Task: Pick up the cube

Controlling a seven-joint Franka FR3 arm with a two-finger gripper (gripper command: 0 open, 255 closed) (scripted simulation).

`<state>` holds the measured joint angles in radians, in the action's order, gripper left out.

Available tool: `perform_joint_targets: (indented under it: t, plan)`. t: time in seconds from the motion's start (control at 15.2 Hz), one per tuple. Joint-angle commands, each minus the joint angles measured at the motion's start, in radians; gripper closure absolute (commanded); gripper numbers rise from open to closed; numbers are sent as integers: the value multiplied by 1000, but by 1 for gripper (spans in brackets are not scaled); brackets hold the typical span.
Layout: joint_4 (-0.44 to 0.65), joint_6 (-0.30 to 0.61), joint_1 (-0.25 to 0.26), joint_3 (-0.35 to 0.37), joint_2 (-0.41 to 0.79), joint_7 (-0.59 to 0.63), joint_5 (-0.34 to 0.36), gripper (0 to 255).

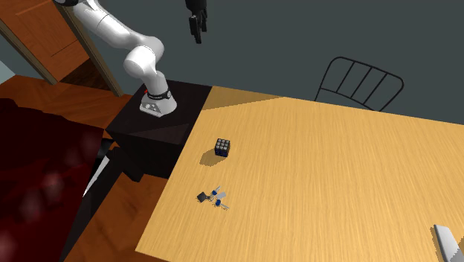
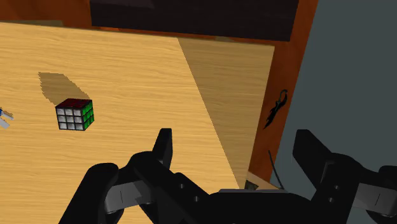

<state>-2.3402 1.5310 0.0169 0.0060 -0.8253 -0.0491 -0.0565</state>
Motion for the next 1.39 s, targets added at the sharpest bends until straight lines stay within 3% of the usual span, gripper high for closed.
perform_joint_targets:
  t: [0.0,0.66,1.32]
  plan:
    - [0,0,0,0,0,0,0,0]
    - [-149,269,-53,-147,128,-173,106,0]
    - [-165,557,-90,-303,400,-346,162,0]
